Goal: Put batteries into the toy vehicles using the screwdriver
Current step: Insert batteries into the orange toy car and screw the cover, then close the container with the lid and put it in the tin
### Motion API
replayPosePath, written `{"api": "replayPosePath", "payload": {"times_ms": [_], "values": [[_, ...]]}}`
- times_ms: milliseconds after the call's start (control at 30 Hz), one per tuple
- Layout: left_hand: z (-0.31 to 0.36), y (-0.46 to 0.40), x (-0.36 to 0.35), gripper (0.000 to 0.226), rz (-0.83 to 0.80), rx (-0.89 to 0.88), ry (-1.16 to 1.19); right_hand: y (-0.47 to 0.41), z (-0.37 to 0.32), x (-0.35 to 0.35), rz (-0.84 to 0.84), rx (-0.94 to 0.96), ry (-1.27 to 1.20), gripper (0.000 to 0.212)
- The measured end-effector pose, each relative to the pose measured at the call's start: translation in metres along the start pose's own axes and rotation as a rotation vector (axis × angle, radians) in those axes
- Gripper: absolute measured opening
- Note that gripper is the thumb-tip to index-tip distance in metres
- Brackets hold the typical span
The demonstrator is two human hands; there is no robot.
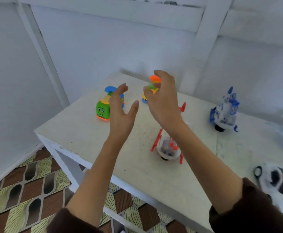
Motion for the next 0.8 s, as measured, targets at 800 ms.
{"api": "replayPosePath", "payload": {"times_ms": [800], "values": [[0.139, 0.191, -0.371, 0.032, -0.649, 0.006, 0.077, 0.368, 0.209, 0.374, -0.461, -0.428, 0.549, 0.045]]}}
Point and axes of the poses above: each hand's wrist, its own y-axis away from the middle knuckle, its own x-axis out of the back of the hand, z = x × y, the point moved 2 cm from there along -y, towards the middle knuckle, and after that the axes turned 15 degrees about -z, right-handed, at the moved point
